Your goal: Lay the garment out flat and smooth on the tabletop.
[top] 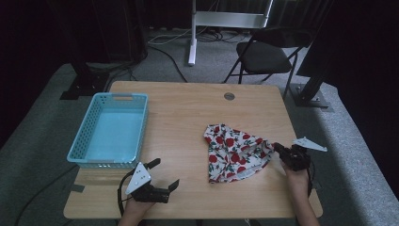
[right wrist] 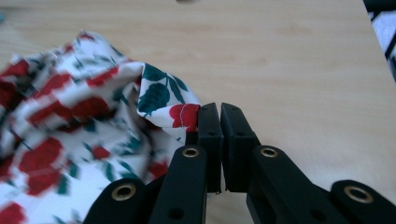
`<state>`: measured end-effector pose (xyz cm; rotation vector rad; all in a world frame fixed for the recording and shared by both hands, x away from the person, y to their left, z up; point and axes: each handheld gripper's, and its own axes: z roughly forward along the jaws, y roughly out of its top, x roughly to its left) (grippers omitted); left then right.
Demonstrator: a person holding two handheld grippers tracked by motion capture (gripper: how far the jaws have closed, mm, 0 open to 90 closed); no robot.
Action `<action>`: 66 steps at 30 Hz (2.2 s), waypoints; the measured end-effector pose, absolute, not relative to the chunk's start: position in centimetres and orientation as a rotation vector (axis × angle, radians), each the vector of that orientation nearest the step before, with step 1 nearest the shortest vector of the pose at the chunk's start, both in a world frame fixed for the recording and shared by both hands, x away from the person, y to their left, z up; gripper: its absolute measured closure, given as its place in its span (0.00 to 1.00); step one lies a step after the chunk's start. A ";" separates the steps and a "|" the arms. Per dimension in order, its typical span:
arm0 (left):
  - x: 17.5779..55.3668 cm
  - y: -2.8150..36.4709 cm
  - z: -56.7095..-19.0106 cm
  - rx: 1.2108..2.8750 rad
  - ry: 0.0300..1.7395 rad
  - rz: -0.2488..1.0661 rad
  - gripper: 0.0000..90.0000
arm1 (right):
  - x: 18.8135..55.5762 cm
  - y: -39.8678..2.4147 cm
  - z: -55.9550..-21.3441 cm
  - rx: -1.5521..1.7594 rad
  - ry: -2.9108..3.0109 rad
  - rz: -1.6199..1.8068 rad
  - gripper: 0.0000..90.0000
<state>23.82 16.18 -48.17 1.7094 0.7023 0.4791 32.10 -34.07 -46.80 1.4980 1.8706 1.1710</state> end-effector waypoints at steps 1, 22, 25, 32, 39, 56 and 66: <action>23.8 16.2 -48.2 1.708 0.705 0.477 0.00 | 31.8 -34.5 -47.5 1.521 1.864 1.145 0.97; 24.5 16.4 -48.1 1.706 0.765 0.412 0.00 | 28.9 -36.0 -48.5 1.548 1.935 1.120 0.39; 24.8 16.2 -48.1 1.737 0.785 0.413 0.00 | 28.3 -35.9 -48.4 1.516 1.951 1.145 0.35; 25.6 14.6 -47.8 1.819 0.837 0.431 0.00 | 27.5 -35.2 -47.9 1.440 1.957 1.202 0.34; 26.6 11.9 -46.5 1.855 0.843 0.438 0.00 | 27.9 -32.5 -44.4 1.246 1.971 1.258 0.32; 31.7 3.1 -43.8 1.920 0.930 0.353 0.01 | 32.4 -25.0 -43.9 1.017 2.200 1.160 0.32; 34.5 -1.4 -44.5 1.993 0.952 0.400 0.06 | 33.1 -23.1 -46.1 0.965 2.291 1.041 0.32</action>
